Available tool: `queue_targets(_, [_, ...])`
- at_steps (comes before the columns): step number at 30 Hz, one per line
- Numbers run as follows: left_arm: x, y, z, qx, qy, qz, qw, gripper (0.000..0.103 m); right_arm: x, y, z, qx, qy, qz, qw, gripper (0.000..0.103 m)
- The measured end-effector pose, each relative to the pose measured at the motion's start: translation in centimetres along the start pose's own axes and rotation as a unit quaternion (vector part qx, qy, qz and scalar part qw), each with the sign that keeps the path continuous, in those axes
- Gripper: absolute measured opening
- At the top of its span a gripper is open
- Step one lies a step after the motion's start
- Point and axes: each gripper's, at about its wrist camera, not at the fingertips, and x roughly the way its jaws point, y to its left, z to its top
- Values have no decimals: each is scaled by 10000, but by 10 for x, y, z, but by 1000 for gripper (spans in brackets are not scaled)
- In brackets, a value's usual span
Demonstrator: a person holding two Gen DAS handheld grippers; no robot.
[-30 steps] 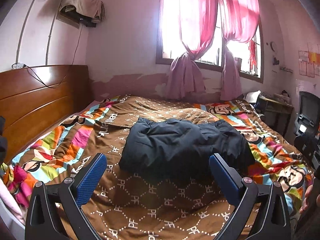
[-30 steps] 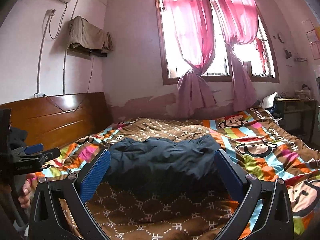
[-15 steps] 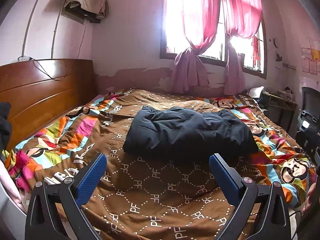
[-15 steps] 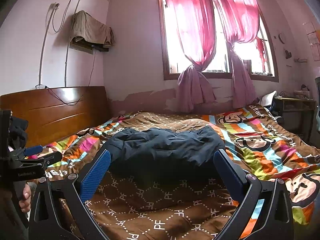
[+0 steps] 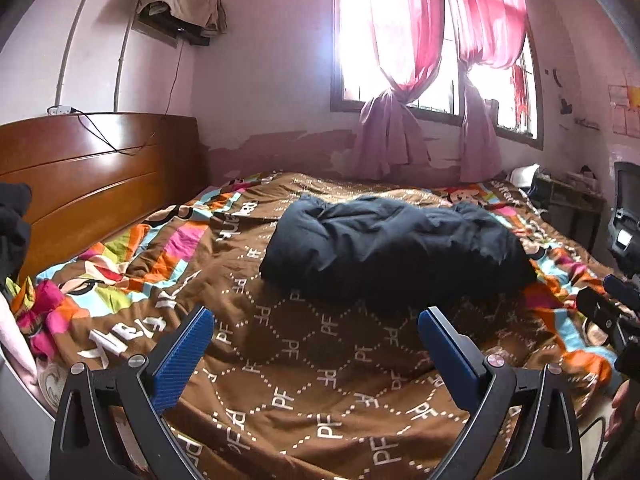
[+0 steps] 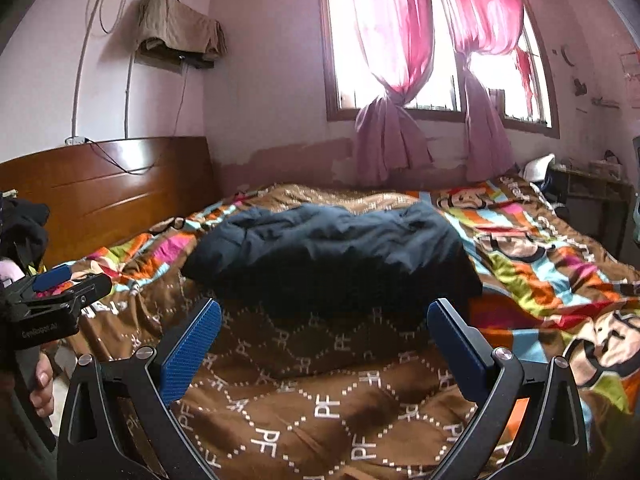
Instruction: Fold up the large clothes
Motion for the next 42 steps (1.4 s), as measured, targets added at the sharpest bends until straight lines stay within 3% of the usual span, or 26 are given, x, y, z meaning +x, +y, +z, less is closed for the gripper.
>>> queue_targets(13, [10, -6, -28, 258, 14, 79, 9996, 103, 18, -2, -17, -109, 212, -315, 9992, 102])
queue_targets(42, [13, 2, -32, 54, 115, 52, 9999, 103, 19, 4, -24, -124, 359, -256, 9989, 102])
